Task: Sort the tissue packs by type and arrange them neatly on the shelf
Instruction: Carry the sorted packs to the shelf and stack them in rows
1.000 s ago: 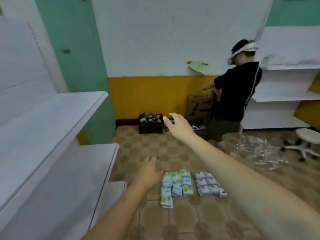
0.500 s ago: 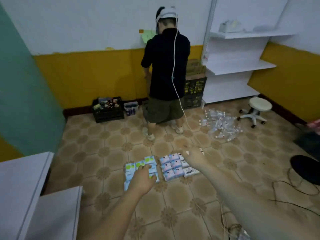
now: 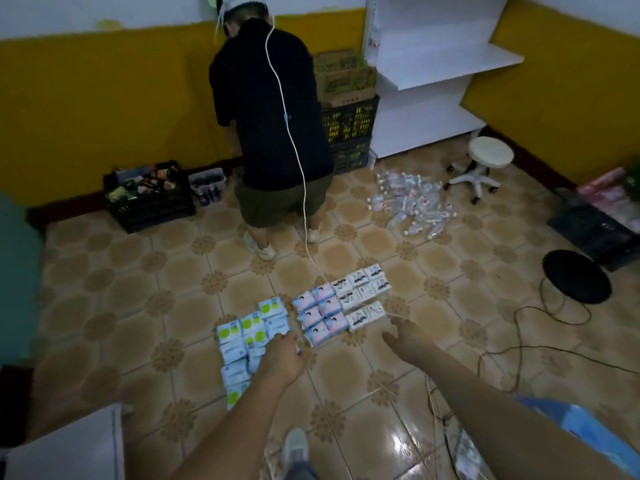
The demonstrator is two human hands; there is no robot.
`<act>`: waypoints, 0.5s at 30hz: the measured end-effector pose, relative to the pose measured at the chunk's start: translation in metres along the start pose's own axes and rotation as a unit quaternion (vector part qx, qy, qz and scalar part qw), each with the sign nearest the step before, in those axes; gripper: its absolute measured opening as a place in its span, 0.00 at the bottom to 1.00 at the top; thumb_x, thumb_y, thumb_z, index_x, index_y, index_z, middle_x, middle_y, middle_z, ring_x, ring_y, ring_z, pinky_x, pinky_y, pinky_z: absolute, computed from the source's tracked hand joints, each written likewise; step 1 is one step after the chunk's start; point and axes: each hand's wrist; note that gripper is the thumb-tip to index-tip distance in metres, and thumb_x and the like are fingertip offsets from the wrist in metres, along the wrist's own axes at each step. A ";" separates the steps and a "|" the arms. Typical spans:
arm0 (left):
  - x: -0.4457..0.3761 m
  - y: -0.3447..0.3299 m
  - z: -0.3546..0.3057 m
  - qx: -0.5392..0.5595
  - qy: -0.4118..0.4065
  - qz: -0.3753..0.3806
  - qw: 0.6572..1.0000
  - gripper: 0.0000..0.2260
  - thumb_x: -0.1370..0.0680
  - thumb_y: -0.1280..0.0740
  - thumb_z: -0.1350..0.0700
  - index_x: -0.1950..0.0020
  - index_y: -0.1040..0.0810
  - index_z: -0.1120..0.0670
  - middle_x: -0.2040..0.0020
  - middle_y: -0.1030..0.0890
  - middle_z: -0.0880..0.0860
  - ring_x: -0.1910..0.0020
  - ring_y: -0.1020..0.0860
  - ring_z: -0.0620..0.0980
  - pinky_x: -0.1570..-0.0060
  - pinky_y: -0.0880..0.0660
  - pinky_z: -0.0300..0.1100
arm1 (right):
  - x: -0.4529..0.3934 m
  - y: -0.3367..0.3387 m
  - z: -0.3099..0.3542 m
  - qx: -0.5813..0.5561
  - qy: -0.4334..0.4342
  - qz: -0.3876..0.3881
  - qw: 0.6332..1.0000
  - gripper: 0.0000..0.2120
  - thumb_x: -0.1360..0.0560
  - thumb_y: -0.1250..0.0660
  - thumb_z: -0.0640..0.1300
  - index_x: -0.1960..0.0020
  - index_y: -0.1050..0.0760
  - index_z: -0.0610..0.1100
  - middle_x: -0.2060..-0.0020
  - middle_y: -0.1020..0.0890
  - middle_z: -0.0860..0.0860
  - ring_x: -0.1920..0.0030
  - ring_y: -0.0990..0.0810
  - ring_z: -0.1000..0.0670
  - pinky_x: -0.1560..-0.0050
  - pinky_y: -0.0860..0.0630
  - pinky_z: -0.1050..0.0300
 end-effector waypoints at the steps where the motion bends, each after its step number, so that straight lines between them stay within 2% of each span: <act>1: -0.014 0.004 -0.001 -0.014 0.001 0.010 1.000 0.21 0.19 0.39 0.48 0.28 0.33 0.55 0.34 0.29 0.59 0.39 0.26 0.59 0.44 0.25 0.50 | -0.006 0.004 -0.002 0.007 -0.006 0.009 1.000 0.30 0.18 0.42 0.55 0.22 0.42 0.40 0.26 0.34 0.43 0.29 0.32 0.44 0.33 0.33 0.54; 4: -0.054 0.015 -0.014 -0.043 0.002 0.035 0.998 0.23 0.19 0.39 0.48 0.27 0.34 0.56 0.35 0.29 0.60 0.41 0.25 0.60 0.44 0.24 0.51 | -0.027 0.021 -0.009 0.018 -0.026 0.024 0.999 0.31 0.19 0.43 0.57 0.22 0.43 0.41 0.26 0.33 0.43 0.30 0.30 0.44 0.34 0.32 0.54; 10: -0.122 0.004 -0.059 -0.067 -0.013 0.074 0.995 0.25 0.20 0.38 0.46 0.27 0.34 0.57 0.33 0.29 0.60 0.36 0.28 0.59 0.42 0.25 0.49 | -0.079 0.047 -0.042 -0.013 -0.066 0.060 0.996 0.30 0.19 0.41 0.55 0.23 0.41 0.41 0.30 0.27 0.42 0.33 0.27 0.44 0.35 0.30 0.55; 15: -0.186 -0.029 -0.091 -0.057 0.017 0.098 0.993 0.21 0.20 0.37 0.46 0.31 0.31 0.55 0.37 0.27 0.58 0.39 0.26 0.58 0.43 0.25 0.51 | -0.152 0.049 -0.087 0.042 -0.059 0.107 0.992 0.29 0.20 0.41 0.57 0.24 0.39 0.44 0.33 0.25 0.43 0.35 0.26 0.42 0.35 0.29 0.52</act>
Point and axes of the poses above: each hand's wrist, its own x-axis away from the middle knuckle, its own y-axis out of the back of the hand, z = x × y
